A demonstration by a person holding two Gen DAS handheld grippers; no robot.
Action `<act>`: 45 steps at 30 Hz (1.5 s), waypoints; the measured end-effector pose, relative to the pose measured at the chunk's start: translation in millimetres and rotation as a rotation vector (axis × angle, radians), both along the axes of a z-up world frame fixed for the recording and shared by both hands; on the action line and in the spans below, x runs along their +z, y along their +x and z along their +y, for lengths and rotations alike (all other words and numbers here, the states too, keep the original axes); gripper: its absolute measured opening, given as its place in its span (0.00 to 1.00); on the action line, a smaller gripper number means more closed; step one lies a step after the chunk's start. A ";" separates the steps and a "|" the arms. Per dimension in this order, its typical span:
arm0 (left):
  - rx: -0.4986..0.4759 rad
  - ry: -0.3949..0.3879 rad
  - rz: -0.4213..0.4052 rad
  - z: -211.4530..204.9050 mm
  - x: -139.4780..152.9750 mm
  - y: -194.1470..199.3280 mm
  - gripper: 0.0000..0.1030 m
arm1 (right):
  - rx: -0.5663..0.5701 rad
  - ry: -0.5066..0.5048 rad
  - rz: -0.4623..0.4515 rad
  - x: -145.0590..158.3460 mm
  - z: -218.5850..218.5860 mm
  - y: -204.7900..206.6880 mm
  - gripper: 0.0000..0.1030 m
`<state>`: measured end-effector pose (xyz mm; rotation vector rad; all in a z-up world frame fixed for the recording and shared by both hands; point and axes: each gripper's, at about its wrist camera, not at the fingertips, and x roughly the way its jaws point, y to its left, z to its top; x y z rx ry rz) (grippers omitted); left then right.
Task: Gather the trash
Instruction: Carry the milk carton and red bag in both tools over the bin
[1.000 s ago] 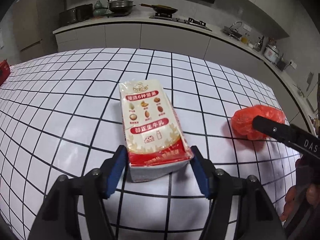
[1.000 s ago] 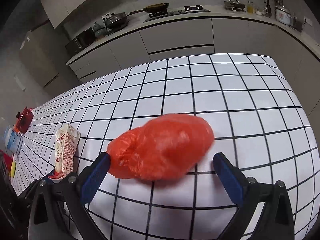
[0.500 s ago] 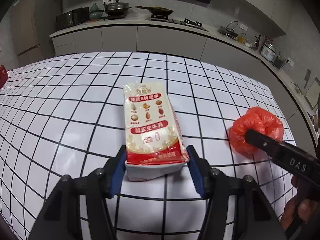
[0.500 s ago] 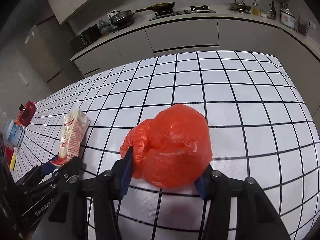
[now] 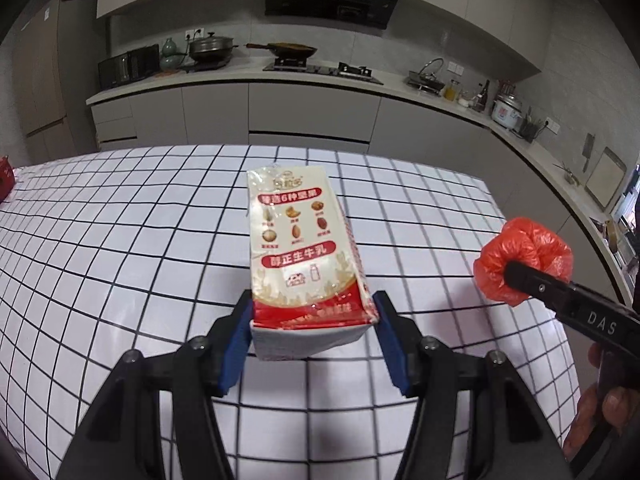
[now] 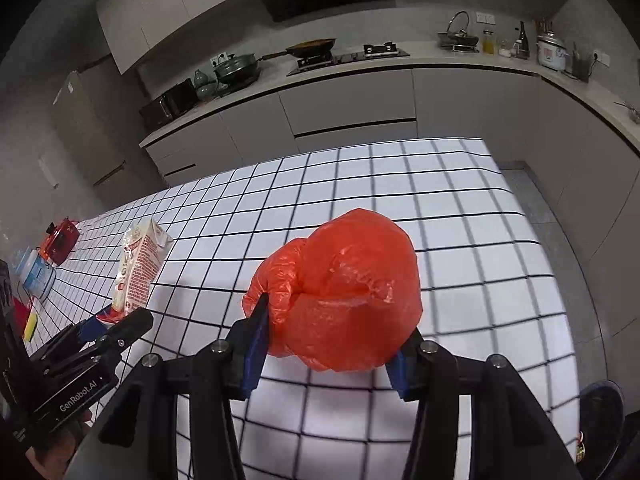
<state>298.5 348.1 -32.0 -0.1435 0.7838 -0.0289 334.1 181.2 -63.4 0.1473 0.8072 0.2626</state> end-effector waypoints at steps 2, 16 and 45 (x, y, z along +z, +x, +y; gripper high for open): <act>-0.016 0.004 -0.010 -14.3 4.5 -7.1 0.57 | -0.010 -0.006 -0.011 2.1 -15.3 -11.3 0.51; -0.099 0.032 -0.018 -116.9 10.1 -52.2 0.57 | -0.034 -0.017 -0.034 10.3 -120.3 -85.1 0.51; -0.313 0.032 -0.001 -365.4 -9.6 -118.9 0.57 | -0.182 -0.070 -0.004 -12.5 -399.8 -182.8 0.51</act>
